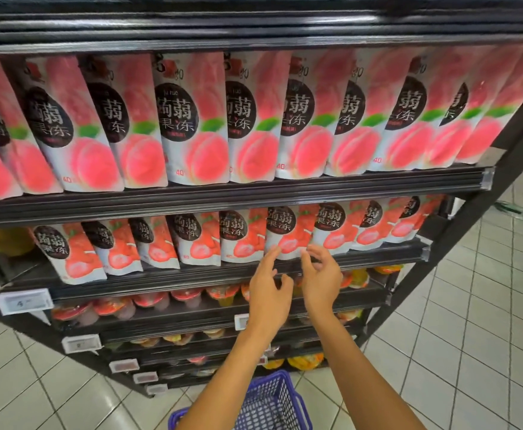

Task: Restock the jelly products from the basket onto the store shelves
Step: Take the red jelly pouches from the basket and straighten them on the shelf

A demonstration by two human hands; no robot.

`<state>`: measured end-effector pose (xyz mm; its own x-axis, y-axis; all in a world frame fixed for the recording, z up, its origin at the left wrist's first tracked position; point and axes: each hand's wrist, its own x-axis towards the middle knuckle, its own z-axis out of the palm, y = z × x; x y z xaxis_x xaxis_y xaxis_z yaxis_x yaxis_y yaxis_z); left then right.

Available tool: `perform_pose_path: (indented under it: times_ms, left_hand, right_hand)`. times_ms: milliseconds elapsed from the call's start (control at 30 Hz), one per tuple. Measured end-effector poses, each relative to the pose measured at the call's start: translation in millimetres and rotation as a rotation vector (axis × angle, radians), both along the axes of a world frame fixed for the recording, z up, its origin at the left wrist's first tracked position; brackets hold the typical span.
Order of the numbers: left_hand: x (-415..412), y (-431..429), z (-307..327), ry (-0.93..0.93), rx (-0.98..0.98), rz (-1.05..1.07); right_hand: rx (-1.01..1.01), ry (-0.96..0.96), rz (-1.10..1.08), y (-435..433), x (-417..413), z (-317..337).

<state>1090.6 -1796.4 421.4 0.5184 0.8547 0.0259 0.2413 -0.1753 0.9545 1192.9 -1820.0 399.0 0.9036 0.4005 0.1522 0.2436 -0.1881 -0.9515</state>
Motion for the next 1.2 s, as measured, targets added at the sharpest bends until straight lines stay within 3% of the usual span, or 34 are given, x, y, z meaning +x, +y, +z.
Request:
perform_pose_path:
  times_ms: [300,500,667,1000,1200]
  left_hand:
    - [19,-14,-8,0.007,0.103,0.047]
    - [50,-35,4,0.009,0.202,0.051]
    - [88,-46,11,-0.004,0.175,-0.027]
    - [105,-58,4,0.067,0.189,0.050]
    - [97,-54,41,-0.024,0.259,0.082]
  right_hand:
    - [0.045,0.023,0.099,-8,22,-4]
    - [0.163,0.039,-0.219,-33,49,-2]
    - [0.108,0.103,-0.028,-44,79,-4]
    - [0.095,0.086,0.076,-54,100,-6]
    - [0.199,0.057,0.081,-60,92,20]
